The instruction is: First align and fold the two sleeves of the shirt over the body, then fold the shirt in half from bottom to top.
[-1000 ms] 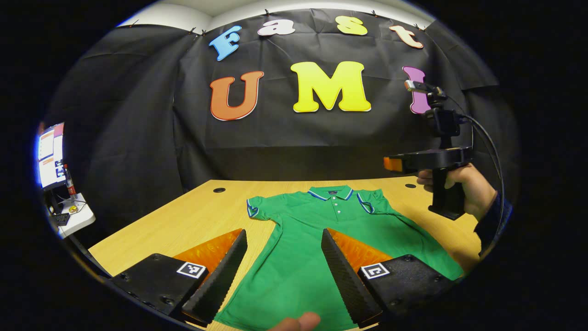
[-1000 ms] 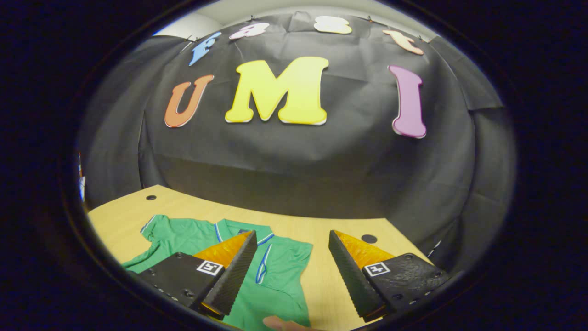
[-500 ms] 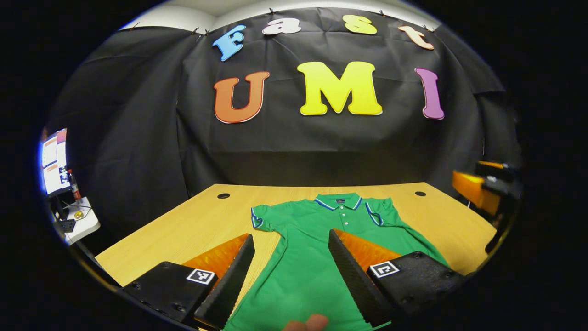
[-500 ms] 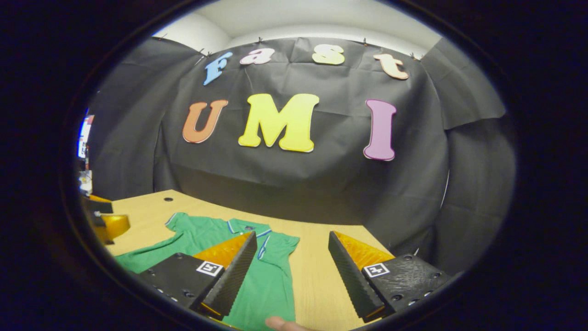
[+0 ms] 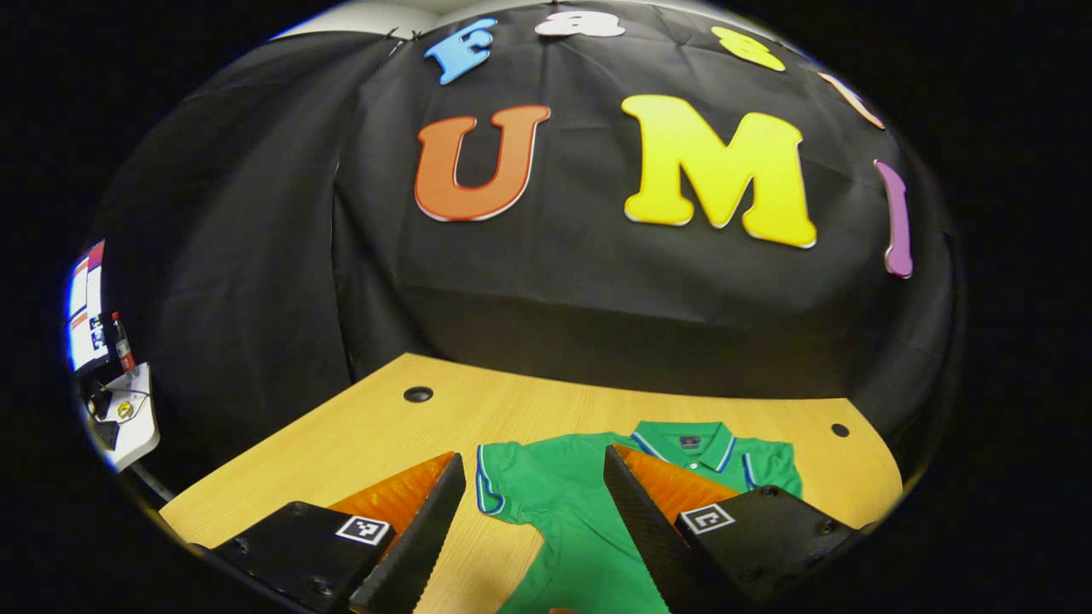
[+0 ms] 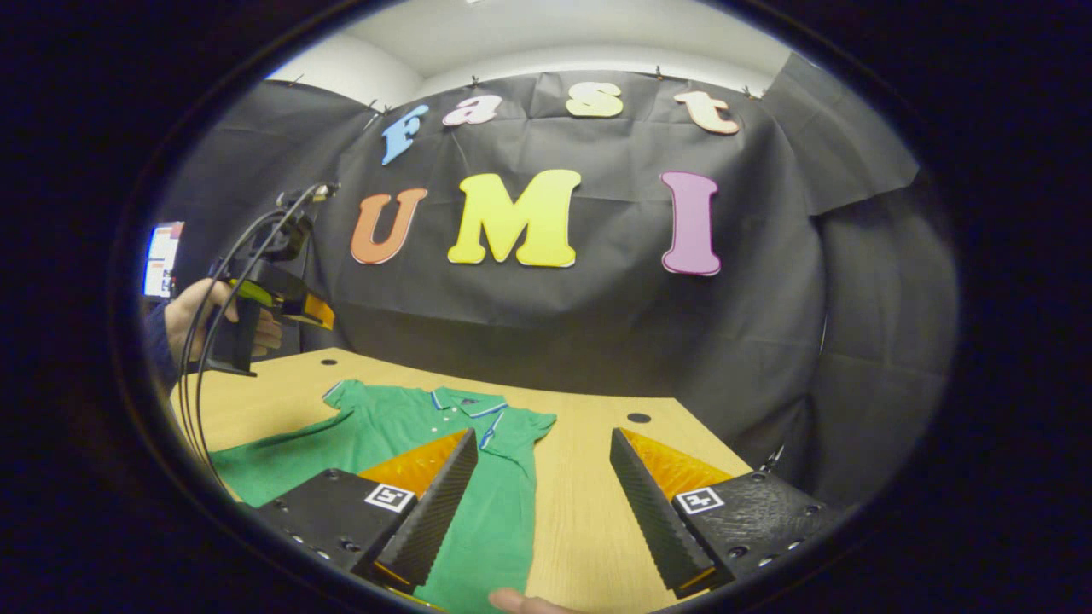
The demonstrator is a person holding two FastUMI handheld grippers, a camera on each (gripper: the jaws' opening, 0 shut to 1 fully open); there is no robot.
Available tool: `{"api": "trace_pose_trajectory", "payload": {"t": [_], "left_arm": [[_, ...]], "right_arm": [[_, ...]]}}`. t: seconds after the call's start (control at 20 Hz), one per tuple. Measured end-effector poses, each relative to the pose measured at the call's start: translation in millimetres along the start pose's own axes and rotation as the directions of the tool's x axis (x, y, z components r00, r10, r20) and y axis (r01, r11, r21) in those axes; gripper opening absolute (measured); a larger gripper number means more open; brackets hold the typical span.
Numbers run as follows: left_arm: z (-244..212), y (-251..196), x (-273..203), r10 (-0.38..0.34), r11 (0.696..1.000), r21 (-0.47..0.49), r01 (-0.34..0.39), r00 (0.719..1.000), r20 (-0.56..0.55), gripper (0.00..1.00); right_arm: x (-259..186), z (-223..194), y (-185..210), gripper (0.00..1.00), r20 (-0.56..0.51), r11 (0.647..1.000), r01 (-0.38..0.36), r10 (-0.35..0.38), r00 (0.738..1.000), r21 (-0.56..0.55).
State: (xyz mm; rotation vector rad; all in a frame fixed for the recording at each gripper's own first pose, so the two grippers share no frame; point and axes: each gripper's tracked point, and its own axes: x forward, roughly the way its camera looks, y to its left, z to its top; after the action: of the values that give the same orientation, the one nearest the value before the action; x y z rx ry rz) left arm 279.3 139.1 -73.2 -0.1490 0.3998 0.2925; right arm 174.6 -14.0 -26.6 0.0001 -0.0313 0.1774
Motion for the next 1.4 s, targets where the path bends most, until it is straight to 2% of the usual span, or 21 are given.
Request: {"api": "trace_pose_trajectory", "payload": {"t": [0.15, 0.3, 0.4, 0.45, 0.65, 0.75, 0.8, 0.85, 0.9, 0.95, 1.05, 1.15, 1.4], "left_arm": [[-43.5, 22.7, 58.7, 0.043, 0.998, -0.028, -0.048, 0.988, -0.149, 1.0], [-82.8, 38.4, 98.6, 0.039, 0.998, -0.033, -0.05, 0.962, -0.271, 1.0], [-84.0, 40.8, 117.5, 0.009, 0.995, -0.097, -0.037, 0.963, -0.269, 1.0], [-83.6, 40.9, 127.0, 0.002, 0.99, -0.132, -0.038, 0.965, -0.261, 0.95], [-106.9, 42.0, 145.7, -0.011, 0.98, -0.191, -0.057, 0.941, -0.338, 0.87], [-105.4, 49.2, 155.1, 0.01, 0.983, -0.17, -0.068, 0.946, -0.324, 0.66], [-106.3, 50.8, 156.7, 0.016, 0.984, -0.163, -0.074, 0.943, -0.331, 0.67], [-102.6, 51.0, 156.7, 0.019, 0.984, -0.159, -0.076, 0.943, -0.331, 0.34], [-100.4, 51.8, 157.6, 0.024, 0.987, -0.143, -0.075, 0.945, -0.327, 0.26], [-99.4, 52.2, 157.5, 0.039, 0.992, -0.103, -0.077, 0.944, -0.326, 0.13], [-90.6, 44.2, 155.6, 0.066, 0.996, -0.034, -0.081, 0.946, -0.319, 0.07], [-72.4, 27.5, 152.9, 0.071, 0.997, 0.024, -0.067, 0.958, -0.278, 0.06], [-35.7, -43.5, 131.9, 0.008, 0.989, 0.146, 0.023, 0.977, -0.211, 0.06]], "right_arm": [[6.3, -11.0, -16.5, 0.95, -0.005, 1.0, 0.01, -0.01, 1.0, 0.027], [6.7, -13.3, -14.8, 0.95, 0.008, 0.995, -0.033, 0.032, 0.999, 0.096], [8.0, -16.5, -5.2, 0.95, 0.018, 0.988, -0.087, 0.086, 0.996, 0.127], [9.6, -19.3, -1.5, 0.93, 0.016, 0.987, -0.104, 0.103, 0.995, 0.124], [16.0, -30.9, 2.7, 0.92, 0.003, 0.992, -0.103, 0.103, 0.995, 0.069], [17.8, -36.4, 8.7, 0.93, -0.014, 0.991, -0.118, 0.119, 0.993, 0.069], [18.8, -39.8, 10.4, 0.93, -0.022, 0.99, -0.123, 0.125, 0.992, 0.074], [19.6, -41.4, 11.4, 0.93, -0.028, 0.989, -0.127, 0.129, 0.991, 0.078], [20.9, -43.3, 12.6, 0.93, -0.034, 0.989, -0.13, 0.133, 0.991, 0.077], [21.1, -43.7, 13.0, 0.92, -0.037, 0.989, -0.129, 0.132, 0.991, 0.074], [23.1, -43.9, 12.2, 0.92, -0.037, 0.99, -0.125, 0.128, 0.991, 0.07], [23.6, -43.5, 10.5, 0.93, -0.035, 0.989, -0.113, 0.116, 0.993, 0.091], [27.2, -47.8, 3.5, 0.93, -0.05, 0.989, -0.096, 0.102, 0.994, 0.115]]}}
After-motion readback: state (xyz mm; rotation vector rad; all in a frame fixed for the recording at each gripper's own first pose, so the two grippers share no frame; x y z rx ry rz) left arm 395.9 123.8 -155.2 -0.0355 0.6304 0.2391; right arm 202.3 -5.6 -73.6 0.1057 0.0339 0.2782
